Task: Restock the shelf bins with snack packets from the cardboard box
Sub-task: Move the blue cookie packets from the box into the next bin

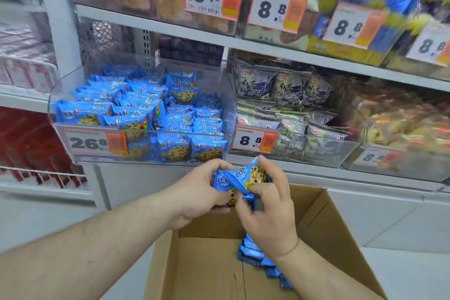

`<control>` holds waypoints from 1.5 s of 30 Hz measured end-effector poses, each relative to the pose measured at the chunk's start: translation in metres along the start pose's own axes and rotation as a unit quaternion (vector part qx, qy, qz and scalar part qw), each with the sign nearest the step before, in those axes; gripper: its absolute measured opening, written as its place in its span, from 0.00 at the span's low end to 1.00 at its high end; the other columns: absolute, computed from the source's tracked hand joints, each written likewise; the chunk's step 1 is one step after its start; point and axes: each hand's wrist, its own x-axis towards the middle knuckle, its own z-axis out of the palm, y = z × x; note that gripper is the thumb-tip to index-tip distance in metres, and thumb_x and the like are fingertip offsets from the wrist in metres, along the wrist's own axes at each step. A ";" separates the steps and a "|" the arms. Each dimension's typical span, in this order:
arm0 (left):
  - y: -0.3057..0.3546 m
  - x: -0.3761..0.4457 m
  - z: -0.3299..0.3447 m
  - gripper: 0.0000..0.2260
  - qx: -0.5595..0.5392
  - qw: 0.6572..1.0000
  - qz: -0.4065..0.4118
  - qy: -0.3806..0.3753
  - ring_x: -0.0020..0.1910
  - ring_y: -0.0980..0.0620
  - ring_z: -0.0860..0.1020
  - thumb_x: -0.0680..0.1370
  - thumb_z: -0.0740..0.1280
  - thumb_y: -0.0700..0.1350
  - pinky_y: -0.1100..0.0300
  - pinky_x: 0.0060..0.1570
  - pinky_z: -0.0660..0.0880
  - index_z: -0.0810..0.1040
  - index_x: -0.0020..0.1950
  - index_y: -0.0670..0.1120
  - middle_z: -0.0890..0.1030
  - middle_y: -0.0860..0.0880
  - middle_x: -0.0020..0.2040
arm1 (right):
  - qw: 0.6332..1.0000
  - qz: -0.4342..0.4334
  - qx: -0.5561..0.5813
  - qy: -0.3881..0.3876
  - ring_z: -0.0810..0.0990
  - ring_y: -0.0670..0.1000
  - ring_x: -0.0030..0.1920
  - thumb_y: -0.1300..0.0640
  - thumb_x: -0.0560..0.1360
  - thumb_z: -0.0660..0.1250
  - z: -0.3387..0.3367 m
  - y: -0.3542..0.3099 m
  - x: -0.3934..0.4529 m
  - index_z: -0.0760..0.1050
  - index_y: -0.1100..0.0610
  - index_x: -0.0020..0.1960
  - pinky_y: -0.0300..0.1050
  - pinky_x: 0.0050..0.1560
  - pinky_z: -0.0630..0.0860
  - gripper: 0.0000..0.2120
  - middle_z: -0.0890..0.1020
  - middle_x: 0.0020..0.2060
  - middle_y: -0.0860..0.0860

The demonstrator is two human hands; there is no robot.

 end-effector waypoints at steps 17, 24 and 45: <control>0.024 -0.014 -0.036 0.24 -0.074 0.991 0.091 -0.058 0.47 0.50 0.78 0.61 0.78 0.39 0.60 0.46 0.77 0.78 0.54 0.53 0.81 0.43 0.52 | 0.983 -0.105 0.053 -0.140 0.65 0.63 0.73 0.66 0.68 0.61 -0.004 -0.024 0.027 0.75 0.60 0.60 0.56 0.73 0.62 0.20 0.67 0.69 0.62; 0.035 -0.021 -0.051 0.20 -0.023 0.992 0.121 -0.006 0.39 0.55 0.78 0.73 0.67 0.25 0.64 0.35 0.76 0.75 0.56 0.47 0.81 0.46 0.46 | 0.990 -0.040 0.046 -0.124 0.66 0.55 0.72 0.59 0.68 0.66 -0.004 -0.030 0.063 0.71 0.63 0.63 0.46 0.72 0.61 0.24 0.68 0.69 0.62; 0.063 -0.011 -0.104 0.12 0.299 0.827 0.267 0.394 0.46 0.60 0.74 0.72 0.68 0.45 0.61 0.47 0.72 0.72 0.52 0.55 0.74 0.58 0.52 | 0.938 0.146 -0.101 -0.300 0.79 0.50 0.55 0.49 0.65 0.76 0.059 -0.030 0.204 0.75 0.47 0.64 0.44 0.56 0.75 0.28 0.82 0.56 0.47</control>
